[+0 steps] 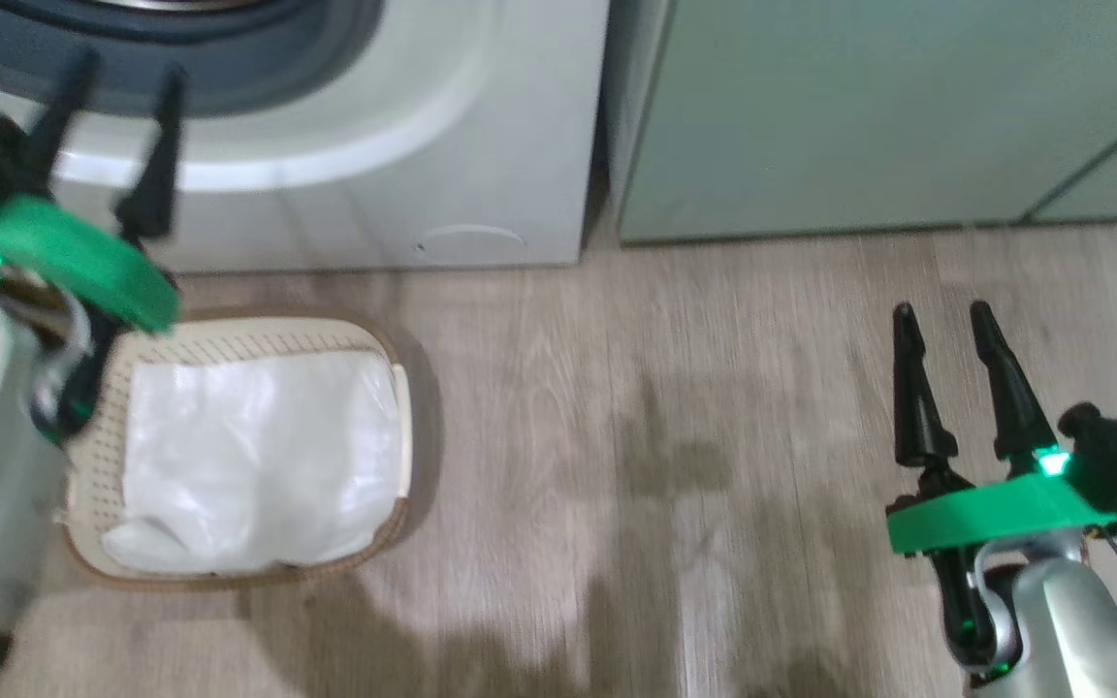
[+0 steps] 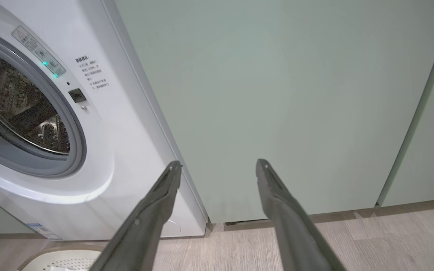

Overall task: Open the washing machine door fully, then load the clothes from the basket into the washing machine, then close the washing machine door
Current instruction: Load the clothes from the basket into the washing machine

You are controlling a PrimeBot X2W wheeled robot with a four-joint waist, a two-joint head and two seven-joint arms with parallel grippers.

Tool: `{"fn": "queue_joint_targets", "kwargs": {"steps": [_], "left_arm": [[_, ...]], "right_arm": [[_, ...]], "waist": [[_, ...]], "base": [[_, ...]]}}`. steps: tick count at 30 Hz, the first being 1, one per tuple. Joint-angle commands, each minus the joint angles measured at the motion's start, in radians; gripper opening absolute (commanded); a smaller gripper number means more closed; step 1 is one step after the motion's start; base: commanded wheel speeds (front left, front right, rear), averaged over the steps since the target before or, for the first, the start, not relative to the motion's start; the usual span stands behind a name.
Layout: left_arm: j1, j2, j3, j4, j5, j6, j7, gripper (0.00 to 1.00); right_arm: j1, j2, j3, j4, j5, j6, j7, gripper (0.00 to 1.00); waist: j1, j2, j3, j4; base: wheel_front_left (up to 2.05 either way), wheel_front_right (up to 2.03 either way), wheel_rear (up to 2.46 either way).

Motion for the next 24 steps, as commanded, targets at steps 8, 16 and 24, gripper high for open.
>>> {"fn": "queue_joint_targets", "kwargs": {"steps": [8,16,24], "left_arm": [[0.315,-0.079,0.228,-0.262,0.117,0.080,-0.012,1.00],[0.539,-0.203,0.328,-0.394,0.203,0.080,-0.012,1.00],[0.661,-0.320,0.380,-0.441,0.303,0.068,-0.012,1.00]], "right_arm": [[0.066,-0.004,-0.001,-0.028,-0.007,0.007,-0.009,1.00],[0.114,-0.004,-0.010,-0.034,-0.006,0.007,-0.009,1.00],[0.137,-0.004,-0.008,-0.035,0.003,0.007,-0.009,1.00]], "waist": [[0.0001,-0.0001,-0.169,0.046],[0.0001,-0.0001,-0.233,0.050],[0.0001,-0.0001,-0.274,0.042]], "base": [[0.00,0.00,0.00],[0.00,0.00,0.00],[0.00,0.00,0.00]]}}
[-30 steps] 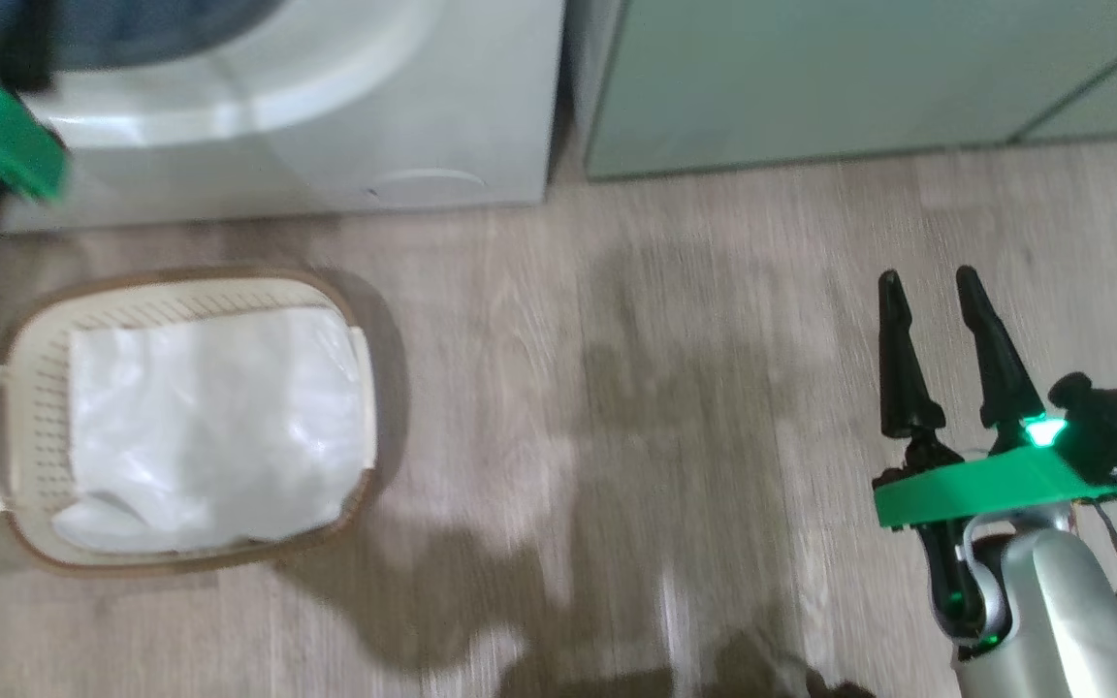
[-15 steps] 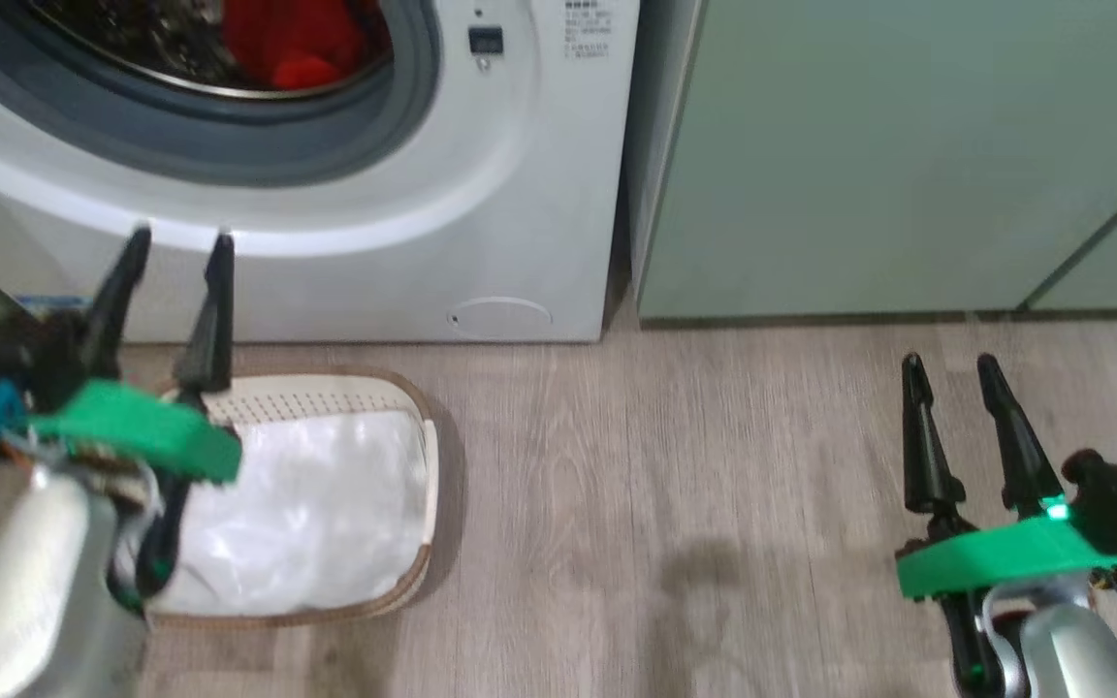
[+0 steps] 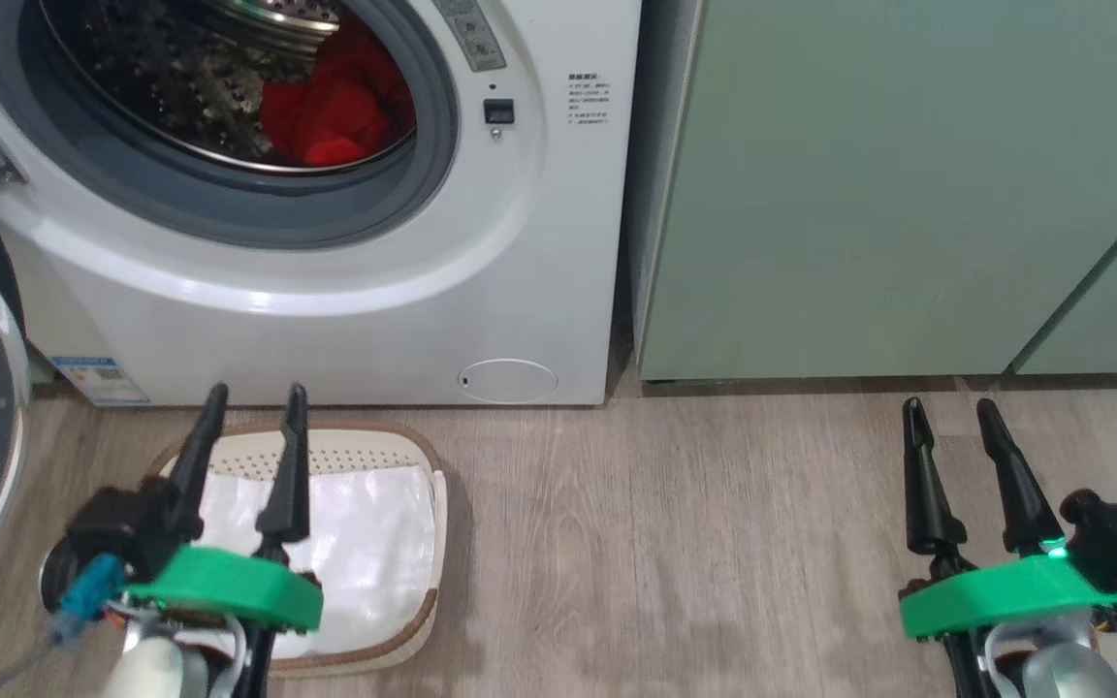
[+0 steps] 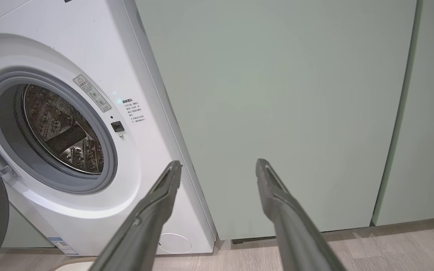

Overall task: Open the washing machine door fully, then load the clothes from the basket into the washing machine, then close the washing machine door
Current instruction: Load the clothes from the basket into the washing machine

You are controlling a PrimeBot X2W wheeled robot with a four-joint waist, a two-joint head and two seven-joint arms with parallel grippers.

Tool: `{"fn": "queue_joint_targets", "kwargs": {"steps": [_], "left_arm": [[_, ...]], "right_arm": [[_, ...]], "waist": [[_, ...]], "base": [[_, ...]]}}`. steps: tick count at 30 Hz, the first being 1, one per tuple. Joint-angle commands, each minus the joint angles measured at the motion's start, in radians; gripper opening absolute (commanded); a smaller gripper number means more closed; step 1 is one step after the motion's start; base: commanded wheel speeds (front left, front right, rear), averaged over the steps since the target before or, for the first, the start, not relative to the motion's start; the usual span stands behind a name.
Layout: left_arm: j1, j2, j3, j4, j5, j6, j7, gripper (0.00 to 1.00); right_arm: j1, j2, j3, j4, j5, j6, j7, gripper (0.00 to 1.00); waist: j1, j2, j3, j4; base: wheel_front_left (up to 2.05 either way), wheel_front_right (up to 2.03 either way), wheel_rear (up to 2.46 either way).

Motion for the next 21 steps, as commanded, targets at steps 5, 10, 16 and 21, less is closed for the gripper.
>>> {"fn": "queue_joint_targets", "kwargs": {"steps": [5,10,16,21], "left_arm": [[0.008,-0.047,0.076,-0.061,0.073,-0.038,-0.012,1.00],[0.027,-0.076,0.098,-0.045,0.132,-0.068,-0.012,1.00],[0.040,-0.097,0.117,-0.030,0.164,-0.087,-0.012,1.00],[0.039,-0.104,0.124,-0.021,0.171,-0.098,-0.012,1.00]], "right_arm": [[-0.005,-0.005,0.020,-0.037,0.007,0.007,-0.009,1.00],[-0.001,-0.005,0.024,-0.035,0.009,0.007,-0.009,1.00],[0.005,-0.005,0.020,-0.042,0.020,0.007,-0.009,1.00],[0.009,-0.005,0.023,-0.044,0.020,0.007,-0.009,1.00]], "waist": [[0.0001,-0.0001,-0.010,-0.009],[0.0001,-0.0001,-0.016,-0.012],[0.0001,-0.0001,-0.027,-0.011],[0.0001,-0.0001,-0.029,-0.007]], "base": [[0.00,0.00,0.00],[0.00,0.00,0.00],[0.00,0.00,0.00],[0.00,0.00,0.00]]}}
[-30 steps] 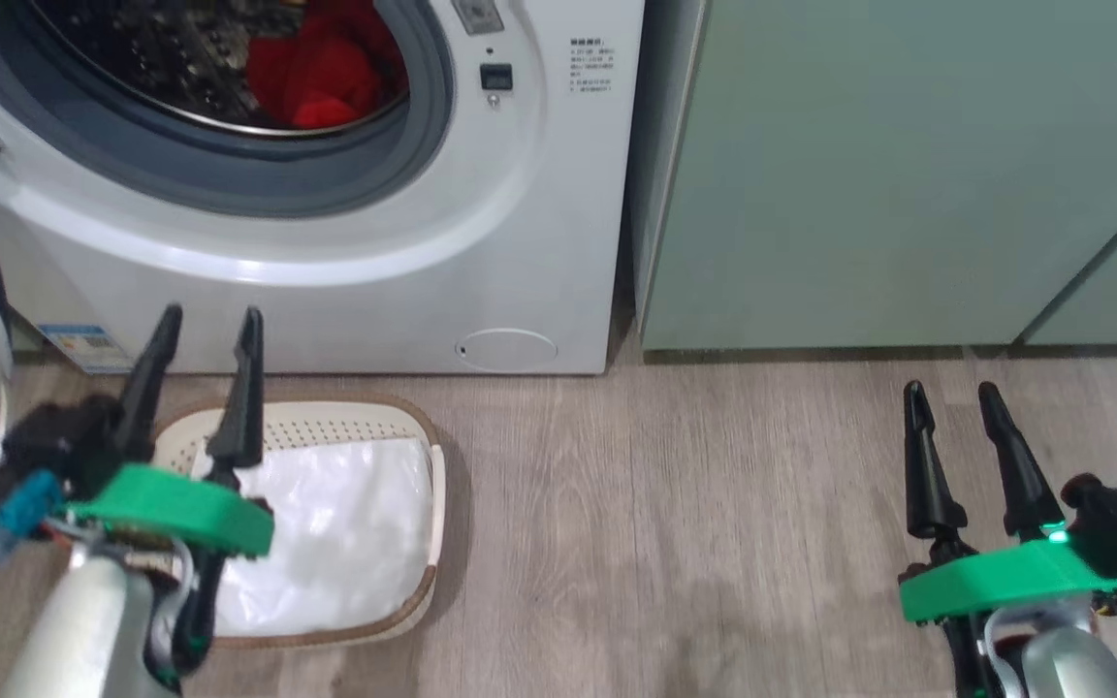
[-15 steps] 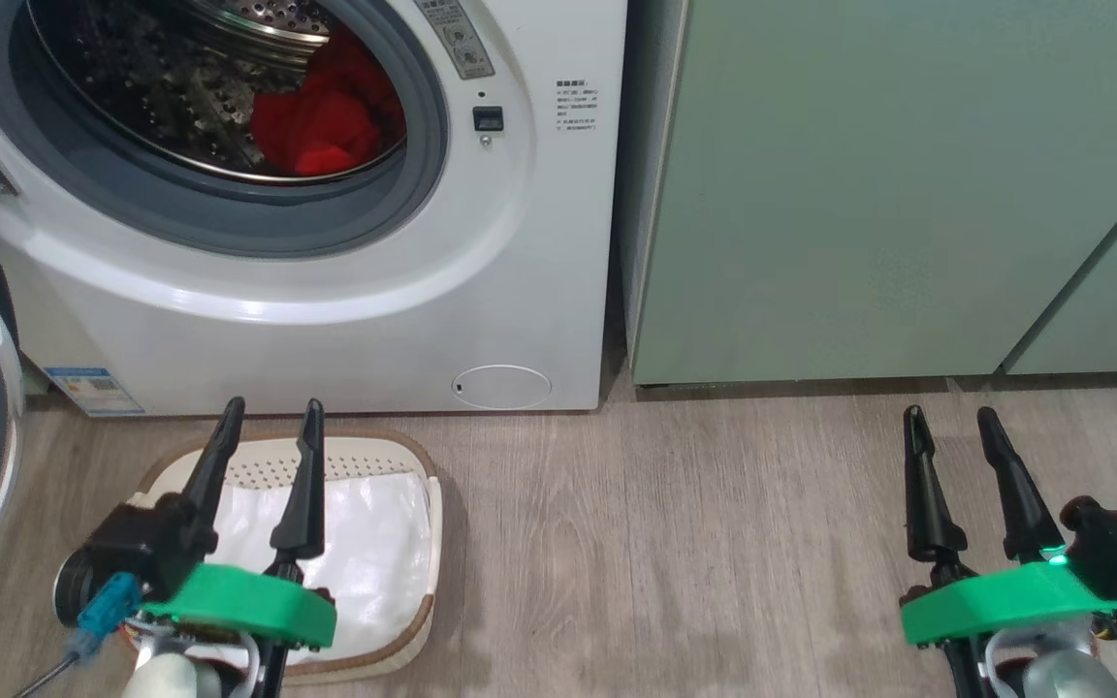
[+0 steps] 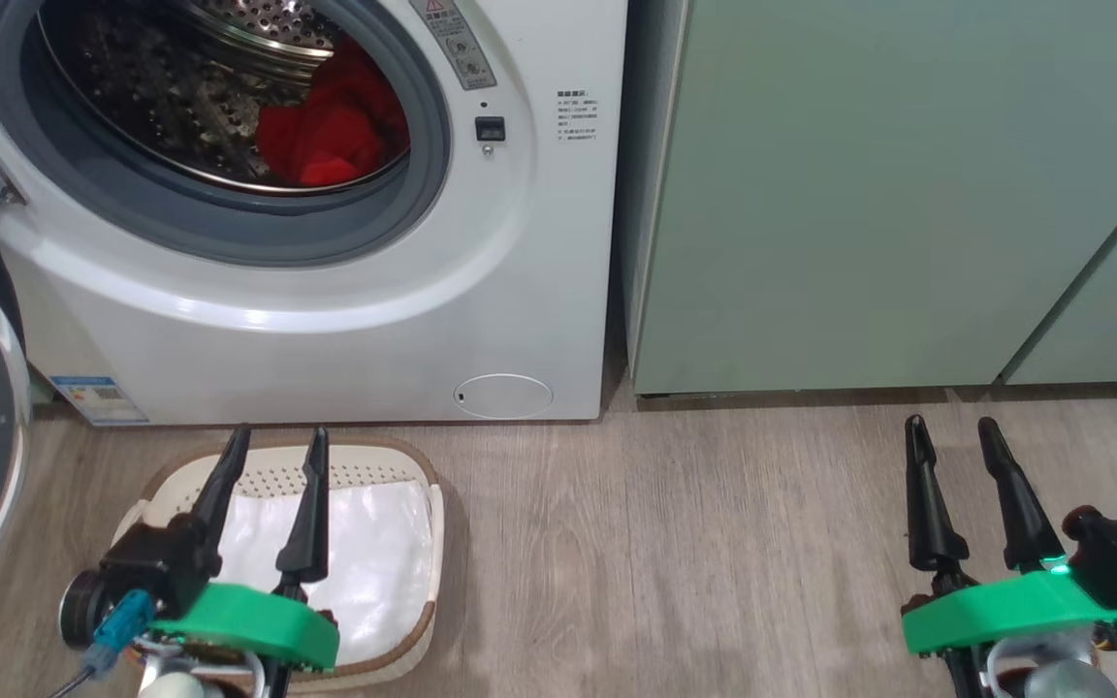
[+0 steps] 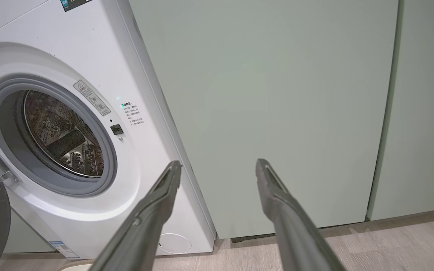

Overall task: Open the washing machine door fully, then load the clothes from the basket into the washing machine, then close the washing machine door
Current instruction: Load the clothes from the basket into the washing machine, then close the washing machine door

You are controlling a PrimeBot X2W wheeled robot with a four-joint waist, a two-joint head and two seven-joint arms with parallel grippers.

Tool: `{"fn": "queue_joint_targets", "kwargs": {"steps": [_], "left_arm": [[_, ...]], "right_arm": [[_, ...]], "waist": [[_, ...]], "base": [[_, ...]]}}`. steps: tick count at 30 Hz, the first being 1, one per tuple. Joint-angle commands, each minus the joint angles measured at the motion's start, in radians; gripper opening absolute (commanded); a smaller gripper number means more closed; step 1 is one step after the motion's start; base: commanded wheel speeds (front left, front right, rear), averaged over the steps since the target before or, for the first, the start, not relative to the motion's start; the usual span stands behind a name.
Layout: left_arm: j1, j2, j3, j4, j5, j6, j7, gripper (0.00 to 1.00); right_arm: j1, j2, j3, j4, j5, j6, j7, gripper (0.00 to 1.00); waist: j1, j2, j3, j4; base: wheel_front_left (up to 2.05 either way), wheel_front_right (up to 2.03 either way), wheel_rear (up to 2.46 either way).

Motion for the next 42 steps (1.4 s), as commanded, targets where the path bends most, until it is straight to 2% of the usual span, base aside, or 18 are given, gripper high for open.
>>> {"fn": "queue_joint_targets", "kwargs": {"steps": [1,15,42], "left_arm": [[-0.033,-0.004,0.040,-0.030,0.012,-0.008,-0.012,1.00],[-0.041,-0.007,0.048,-0.029,0.016,-0.018,-0.012,1.00],[-0.042,-0.008,0.046,-0.016,-0.002,0.002,-0.012,1.00]], "right_arm": [[-0.022,-0.005,0.023,-0.037,0.002,0.007,-0.009,1.00],[-0.027,-0.005,0.026,-0.036,0.000,0.007,-0.009,1.00],[-0.027,-0.005,0.032,-0.031,0.000,0.007,-0.009,1.00]], "waist": [[0.0001,0.0000,0.000,0.002],[0.0001,0.0000,0.011,0.011],[0.0001,0.0000,0.014,0.018]], "base": [[0.00,0.00,0.00],[0.00,0.00,0.00],[-0.02,0.02,0.00]]}}
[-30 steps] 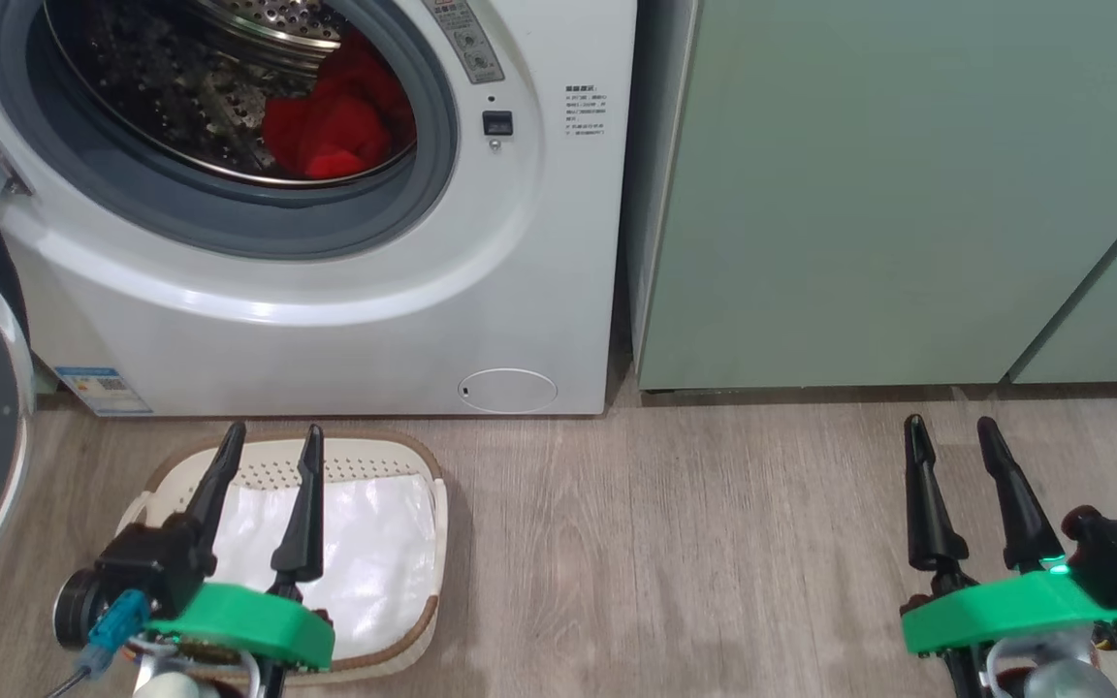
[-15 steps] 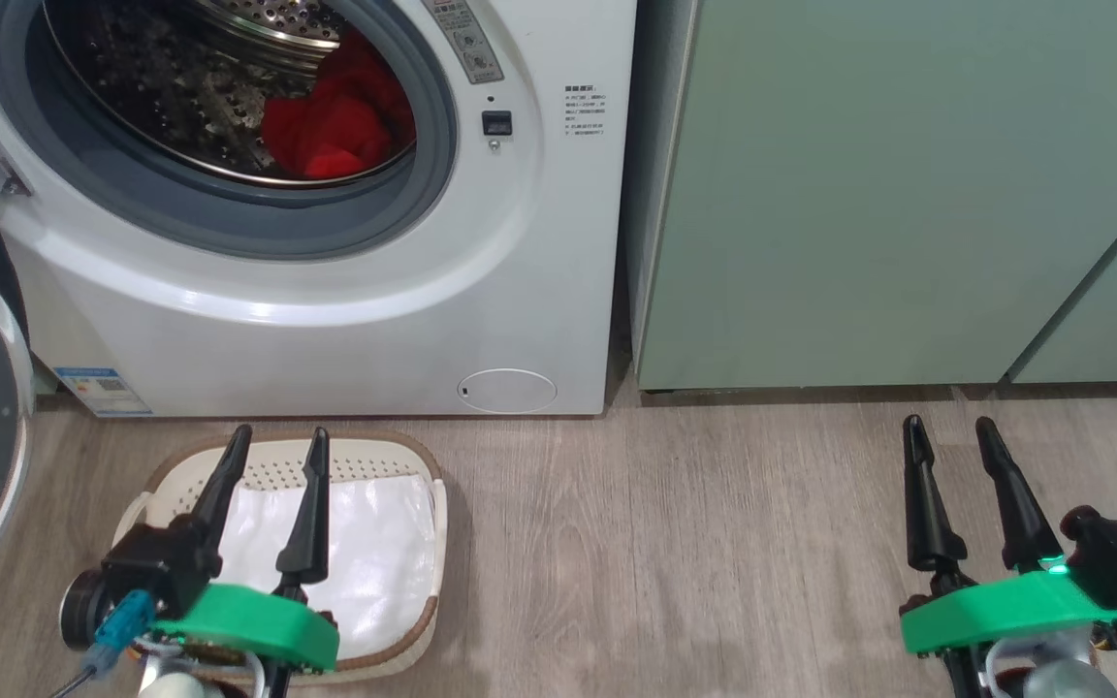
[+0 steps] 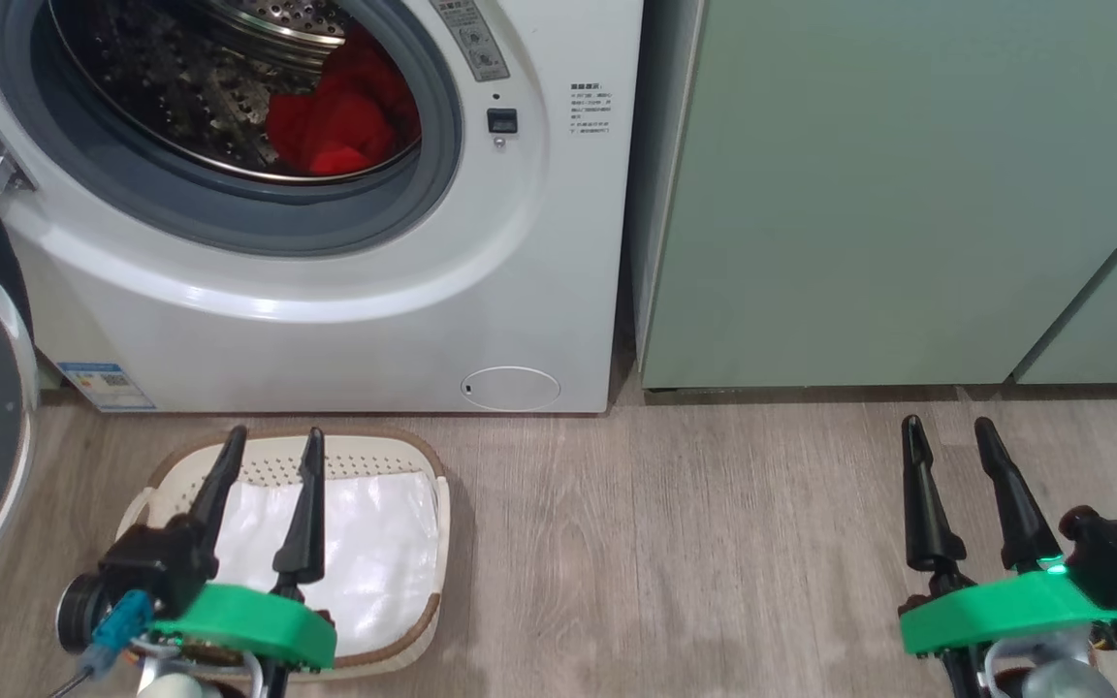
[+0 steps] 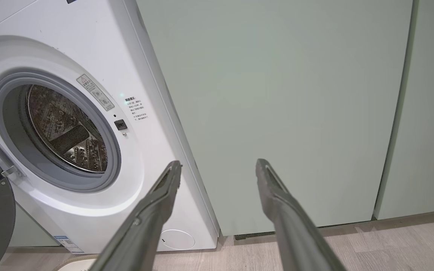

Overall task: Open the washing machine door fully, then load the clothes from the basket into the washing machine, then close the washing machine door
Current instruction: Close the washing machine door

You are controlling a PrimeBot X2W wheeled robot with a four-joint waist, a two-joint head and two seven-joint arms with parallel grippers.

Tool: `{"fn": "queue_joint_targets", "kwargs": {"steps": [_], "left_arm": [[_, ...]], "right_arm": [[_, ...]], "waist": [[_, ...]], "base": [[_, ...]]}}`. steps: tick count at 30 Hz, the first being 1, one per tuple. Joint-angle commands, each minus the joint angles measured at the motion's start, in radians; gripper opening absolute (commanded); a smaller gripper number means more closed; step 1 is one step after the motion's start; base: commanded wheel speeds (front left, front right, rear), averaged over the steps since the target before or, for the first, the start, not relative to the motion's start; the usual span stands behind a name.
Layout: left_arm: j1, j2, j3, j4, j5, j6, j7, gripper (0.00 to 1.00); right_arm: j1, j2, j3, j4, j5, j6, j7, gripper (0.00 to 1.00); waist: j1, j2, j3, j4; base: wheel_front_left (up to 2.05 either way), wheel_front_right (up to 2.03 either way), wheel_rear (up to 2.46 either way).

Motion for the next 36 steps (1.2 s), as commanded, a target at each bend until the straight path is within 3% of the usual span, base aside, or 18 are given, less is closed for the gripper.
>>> {"fn": "queue_joint_targets", "kwargs": {"steps": [1,9,26,36], "left_arm": [[-0.042,-0.001,0.038,-0.027,-0.015,0.007,-0.012,1.00],[-0.048,-0.001,0.047,-0.021,-0.023,0.008,-0.012,1.00],[-0.041,-0.001,0.038,-0.020,-0.018,0.007,-0.012,1.00],[-0.044,-0.001,0.037,-0.023,0.001,0.013,-0.012,1.00]], "right_arm": [[-0.027,-0.005,0.027,-0.032,-0.001,0.007,-0.009,1.00],[-0.028,-0.005,0.026,-0.028,-0.006,0.007,-0.009,1.00],[-0.025,-0.005,0.038,-0.023,-0.010,0.007,-0.009,1.00],[-0.030,-0.005,0.034,-0.019,-0.010,0.007,-0.009,1.00]], "waist": [[0.0000,0.0000,0.002,0.001],[0.0000,0.0000,0.006,0.008],[0.0000,0.0000,-0.003,0.018],[0.0000,0.0000,0.004,0.024]], "base": [[-0.57,0.57,0.00],[-1.18,1.18,0.00],[-2.01,2.01,0.01],[-0.76,0.76,0.00]]}}
